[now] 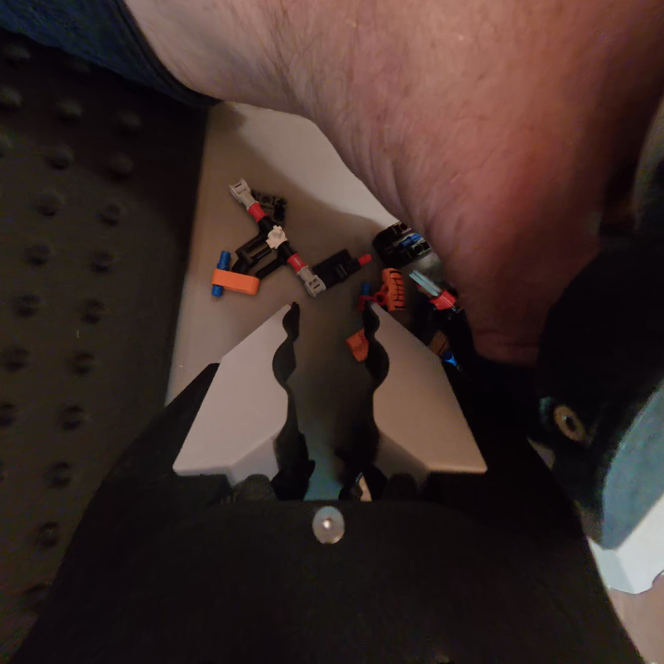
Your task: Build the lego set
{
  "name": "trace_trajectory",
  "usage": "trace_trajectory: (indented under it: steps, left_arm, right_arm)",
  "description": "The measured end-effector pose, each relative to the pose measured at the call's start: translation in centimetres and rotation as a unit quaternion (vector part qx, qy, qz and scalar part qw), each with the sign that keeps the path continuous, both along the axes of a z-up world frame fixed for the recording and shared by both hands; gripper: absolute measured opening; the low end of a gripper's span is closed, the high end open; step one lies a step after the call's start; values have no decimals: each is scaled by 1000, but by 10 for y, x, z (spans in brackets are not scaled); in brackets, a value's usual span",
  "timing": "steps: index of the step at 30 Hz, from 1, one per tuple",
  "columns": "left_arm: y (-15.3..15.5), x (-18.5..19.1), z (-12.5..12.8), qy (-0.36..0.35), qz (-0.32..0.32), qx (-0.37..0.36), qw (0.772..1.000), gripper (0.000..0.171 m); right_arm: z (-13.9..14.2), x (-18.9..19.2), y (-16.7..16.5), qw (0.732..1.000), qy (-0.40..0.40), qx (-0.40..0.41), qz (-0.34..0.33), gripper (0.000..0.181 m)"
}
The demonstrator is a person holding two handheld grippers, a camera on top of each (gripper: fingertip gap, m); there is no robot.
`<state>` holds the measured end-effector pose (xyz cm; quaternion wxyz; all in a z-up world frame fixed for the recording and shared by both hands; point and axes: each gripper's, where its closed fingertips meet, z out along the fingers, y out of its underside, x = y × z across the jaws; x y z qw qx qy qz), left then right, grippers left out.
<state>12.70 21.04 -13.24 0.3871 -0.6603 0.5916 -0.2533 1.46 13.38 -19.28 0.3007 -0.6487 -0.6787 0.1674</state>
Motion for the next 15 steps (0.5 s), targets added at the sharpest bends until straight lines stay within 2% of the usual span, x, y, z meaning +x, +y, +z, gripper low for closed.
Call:
trace_trajectory:
  steps: [5,15]
  left_arm:
    - [1,0,2,-6,3,-1,1000,0]
    - [3,0,-1,-2,7,-2,1000,0]
  right_arm:
    - [1,0,3,1000,-1,13,-8,40]
    - [0,-3,5,1000,13,-1,-23,41]
